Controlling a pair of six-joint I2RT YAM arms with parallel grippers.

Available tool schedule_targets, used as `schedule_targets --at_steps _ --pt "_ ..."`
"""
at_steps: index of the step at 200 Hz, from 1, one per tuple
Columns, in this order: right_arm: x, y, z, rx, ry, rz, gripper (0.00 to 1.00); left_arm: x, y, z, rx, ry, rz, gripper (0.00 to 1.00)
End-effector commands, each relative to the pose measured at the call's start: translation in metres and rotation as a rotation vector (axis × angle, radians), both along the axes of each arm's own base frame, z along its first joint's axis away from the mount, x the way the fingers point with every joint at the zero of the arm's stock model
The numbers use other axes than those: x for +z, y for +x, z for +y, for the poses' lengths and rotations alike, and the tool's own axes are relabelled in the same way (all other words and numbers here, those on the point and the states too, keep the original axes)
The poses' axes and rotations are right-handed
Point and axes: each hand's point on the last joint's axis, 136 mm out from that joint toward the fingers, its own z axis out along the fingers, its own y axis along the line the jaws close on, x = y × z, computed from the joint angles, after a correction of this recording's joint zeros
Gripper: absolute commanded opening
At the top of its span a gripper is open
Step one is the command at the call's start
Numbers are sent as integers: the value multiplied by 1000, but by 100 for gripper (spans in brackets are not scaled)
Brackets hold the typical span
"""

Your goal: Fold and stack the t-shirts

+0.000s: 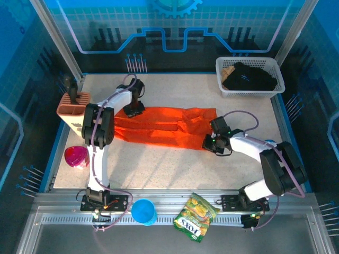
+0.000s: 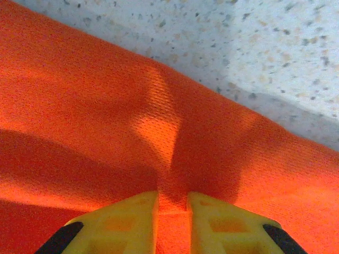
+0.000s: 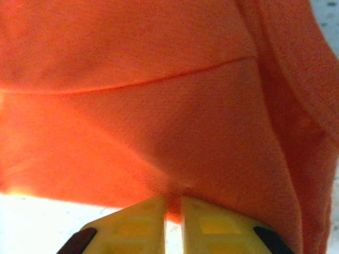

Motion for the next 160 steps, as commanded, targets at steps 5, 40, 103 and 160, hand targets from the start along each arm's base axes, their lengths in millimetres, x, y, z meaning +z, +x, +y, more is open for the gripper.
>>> schedule_targets --at_steps 5,40,103,160 --pt "-11 17 -12 -39 -17 20 15 -13 -19 10 2 60 57 21" --pt "-17 48 -17 -6 -47 35 14 -11 -42 16 20 67 85 21" --pt "0 147 -4 131 -25 42 13 -5 -99 5 108 -65 93 23" --pt "4 232 -3 195 1 34 14 31 -128 -6 137 -145 26 32"
